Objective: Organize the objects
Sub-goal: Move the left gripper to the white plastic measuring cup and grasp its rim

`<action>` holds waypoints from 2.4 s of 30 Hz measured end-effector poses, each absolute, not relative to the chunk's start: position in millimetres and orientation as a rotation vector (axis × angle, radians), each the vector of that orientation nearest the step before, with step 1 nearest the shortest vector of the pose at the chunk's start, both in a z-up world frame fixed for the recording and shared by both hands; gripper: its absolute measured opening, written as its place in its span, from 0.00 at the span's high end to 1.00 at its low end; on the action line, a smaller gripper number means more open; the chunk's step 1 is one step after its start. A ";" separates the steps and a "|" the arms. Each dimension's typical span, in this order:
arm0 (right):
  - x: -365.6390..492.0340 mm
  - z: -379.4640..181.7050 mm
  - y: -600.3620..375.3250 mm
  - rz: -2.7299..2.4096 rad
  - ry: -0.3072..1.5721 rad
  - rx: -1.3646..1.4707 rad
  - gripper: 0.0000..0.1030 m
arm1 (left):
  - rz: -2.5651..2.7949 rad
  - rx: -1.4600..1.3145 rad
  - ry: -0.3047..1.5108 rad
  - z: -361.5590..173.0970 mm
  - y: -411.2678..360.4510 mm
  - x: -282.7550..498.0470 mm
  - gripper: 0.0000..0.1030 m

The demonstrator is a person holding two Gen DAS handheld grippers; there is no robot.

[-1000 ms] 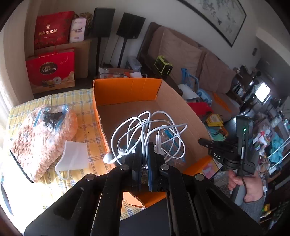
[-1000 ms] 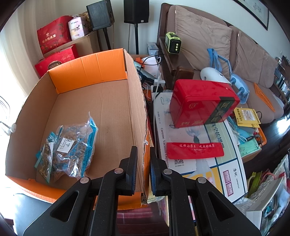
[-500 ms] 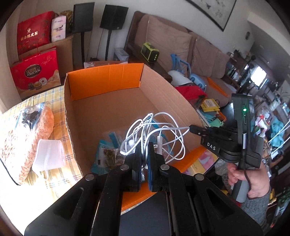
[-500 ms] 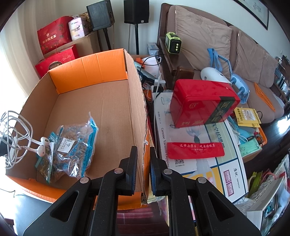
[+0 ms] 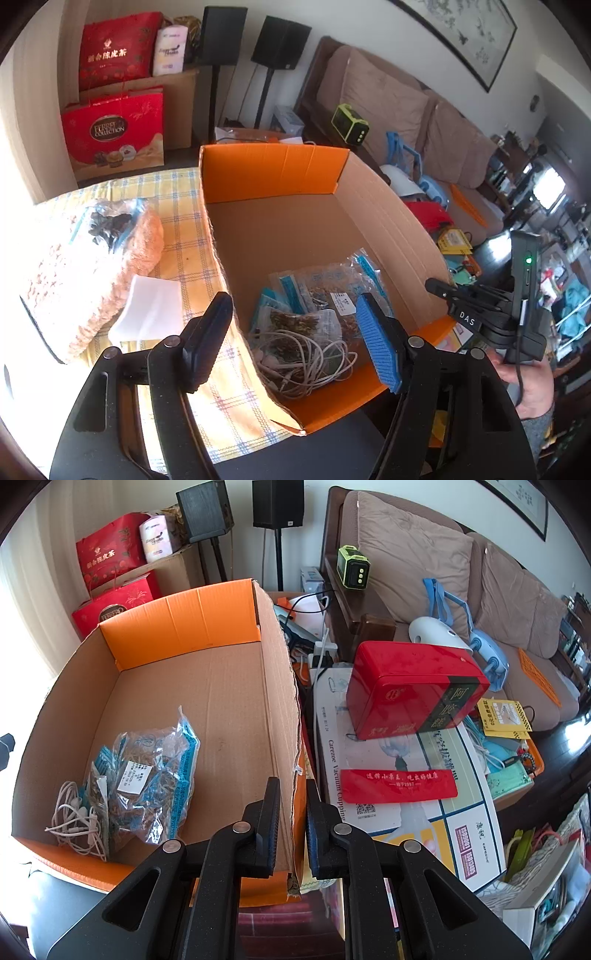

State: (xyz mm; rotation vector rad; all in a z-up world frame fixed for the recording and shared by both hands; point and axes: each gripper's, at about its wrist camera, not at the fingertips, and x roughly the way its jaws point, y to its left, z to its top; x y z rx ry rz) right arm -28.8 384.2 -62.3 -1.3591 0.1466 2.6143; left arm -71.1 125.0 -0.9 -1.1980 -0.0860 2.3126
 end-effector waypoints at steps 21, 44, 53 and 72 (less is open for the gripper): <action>-28.9 -62.2 384.1 2.614 0.146 -1.360 0.88 | 2.497 -1.268 -0.184 -15.6 32.3 -95.4 0.12; -28.6 -62.7 382.2 2.612 0.141 -1.364 0.88 | 2.375 -1.361 -0.040 -78.4 35.4 -111.5 0.66; -27.1 -63.5 382.2 2.611 0.136 -1.365 0.87 | 2.278 -1.355 -0.074 -76.9 36.4 -109.1 0.87; -26.9 -63.0 381.9 2.610 0.134 -1.366 0.87 | 2.319 -1.246 -0.121 -47.9 42.2 -96.1 0.98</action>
